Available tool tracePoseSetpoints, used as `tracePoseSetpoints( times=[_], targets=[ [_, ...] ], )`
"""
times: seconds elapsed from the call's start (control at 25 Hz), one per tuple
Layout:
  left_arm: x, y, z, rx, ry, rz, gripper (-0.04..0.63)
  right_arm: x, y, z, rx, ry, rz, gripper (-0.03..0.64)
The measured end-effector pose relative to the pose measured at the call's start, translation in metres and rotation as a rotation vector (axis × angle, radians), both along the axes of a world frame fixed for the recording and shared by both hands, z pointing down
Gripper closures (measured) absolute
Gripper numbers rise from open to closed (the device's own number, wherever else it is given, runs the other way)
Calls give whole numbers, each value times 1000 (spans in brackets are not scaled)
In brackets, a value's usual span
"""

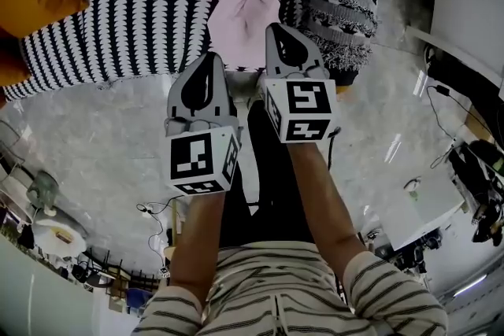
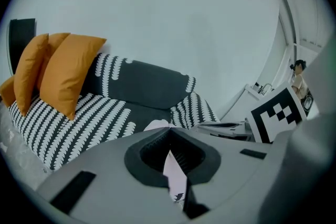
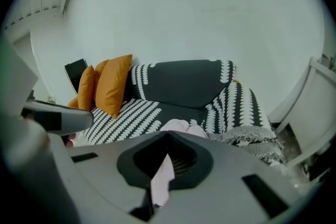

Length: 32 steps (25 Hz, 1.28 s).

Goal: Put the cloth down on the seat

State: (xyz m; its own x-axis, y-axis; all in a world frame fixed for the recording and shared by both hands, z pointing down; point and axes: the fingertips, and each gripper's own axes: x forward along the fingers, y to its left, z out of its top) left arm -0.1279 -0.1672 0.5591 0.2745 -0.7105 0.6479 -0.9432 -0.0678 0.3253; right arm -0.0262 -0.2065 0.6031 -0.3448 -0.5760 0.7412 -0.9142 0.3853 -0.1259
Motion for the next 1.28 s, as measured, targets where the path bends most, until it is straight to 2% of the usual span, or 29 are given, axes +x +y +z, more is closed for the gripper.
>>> tracePoseSetpoints(
  times=[0.12, 0.52, 0.8, 1.0, 1.28],
  targets=[
    [3, 0, -15, 25, -1, 8, 591, 1, 7, -15, -5, -54, 19, 604],
    [8, 6, -56, 123, -20, 19, 591, 3, 25, -63, 55, -137, 30, 604],
    [11, 15, -97, 178, -20, 29, 591, 7, 41, -110, 95, -142, 30, 604],
    [10, 14, -133, 223, -41, 46, 591, 9, 47, -145, 118, -164, 39, 604],
    [4, 17, -198, 301, -75, 29, 591, 8, 55, -211, 179, -203, 41, 604]
  ],
)
